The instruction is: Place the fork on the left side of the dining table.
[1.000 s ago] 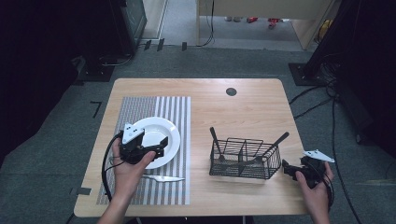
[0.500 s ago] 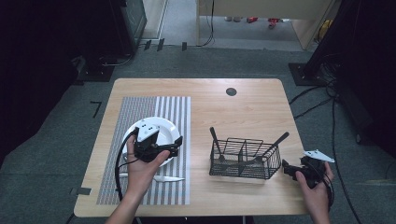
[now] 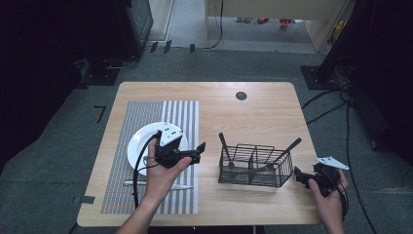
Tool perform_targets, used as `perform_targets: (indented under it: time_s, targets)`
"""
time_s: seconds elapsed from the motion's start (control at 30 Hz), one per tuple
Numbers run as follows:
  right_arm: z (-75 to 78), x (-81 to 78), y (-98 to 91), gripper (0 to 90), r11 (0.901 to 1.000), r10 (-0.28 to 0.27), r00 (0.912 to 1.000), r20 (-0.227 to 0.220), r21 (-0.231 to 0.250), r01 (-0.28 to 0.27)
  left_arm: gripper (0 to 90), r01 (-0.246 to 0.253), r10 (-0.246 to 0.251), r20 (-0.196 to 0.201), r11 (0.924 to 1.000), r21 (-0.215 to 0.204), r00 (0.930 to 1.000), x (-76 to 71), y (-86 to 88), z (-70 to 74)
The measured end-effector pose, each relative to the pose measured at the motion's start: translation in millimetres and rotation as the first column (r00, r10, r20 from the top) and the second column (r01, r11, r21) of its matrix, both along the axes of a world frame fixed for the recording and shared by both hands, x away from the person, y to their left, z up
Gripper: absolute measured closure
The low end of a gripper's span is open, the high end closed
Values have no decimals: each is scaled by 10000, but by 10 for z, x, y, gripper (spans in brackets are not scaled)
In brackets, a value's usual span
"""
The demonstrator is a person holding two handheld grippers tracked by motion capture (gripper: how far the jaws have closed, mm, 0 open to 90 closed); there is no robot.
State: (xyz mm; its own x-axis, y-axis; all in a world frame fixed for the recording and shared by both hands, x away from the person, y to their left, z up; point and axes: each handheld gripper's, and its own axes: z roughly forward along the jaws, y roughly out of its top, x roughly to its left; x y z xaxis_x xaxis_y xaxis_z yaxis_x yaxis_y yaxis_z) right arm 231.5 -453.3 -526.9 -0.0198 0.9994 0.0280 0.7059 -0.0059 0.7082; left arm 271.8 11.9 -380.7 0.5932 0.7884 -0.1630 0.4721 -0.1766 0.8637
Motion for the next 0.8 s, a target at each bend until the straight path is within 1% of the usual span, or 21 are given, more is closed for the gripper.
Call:
perform_targets:
  time_s: [0.07,0.13,0.23,0.43,0.47,0.53,0.67,0.73,0.8]
  targets:
    - [0,0,0,0,10000,1,10000,0,-2,-1,143,198,-198,-30,9998,-39,9998,16,-78,-7]
    - [0,0,0,0,10000,1,10000,0,-1,-1,144,250,-250,-38,9997,-54,9997,20,-102,-9]
    - [0,0,0,0,10000,-1,10000,-2,1,1,148,458,-459,-118,9989,-106,9989,46,-178,-21]
    - [0,0,0,0,10000,4,10000,-4,1,-4,161,672,-673,-60,9977,-47,9977,79,-278,-8]
    - [0,0,-1,0,10000,9,10000,-3,-2,-9,171,661,-662,-46,9978,-52,9978,86,-288,-7]
    - [0,0,-1,0,10000,8,10000,-3,-5,-8,239,627,-627,-25,9980,-61,9980,93,-297,-5]
    - [0,0,0,0,10000,2,10000,-6,0,-2,277,732,-732,-73,9973,-31,9973,133,-355,-23]
    - [0,-1,1,0,10000,-3,10000,-12,9,3,315,743,-744,-113,9972,-33,9972,140,-368,-31]
    - [0,0,0,0,10000,0,10000,-9,8,1,346,869,-870,-224,9962,-45,9960,162,-407,-60]
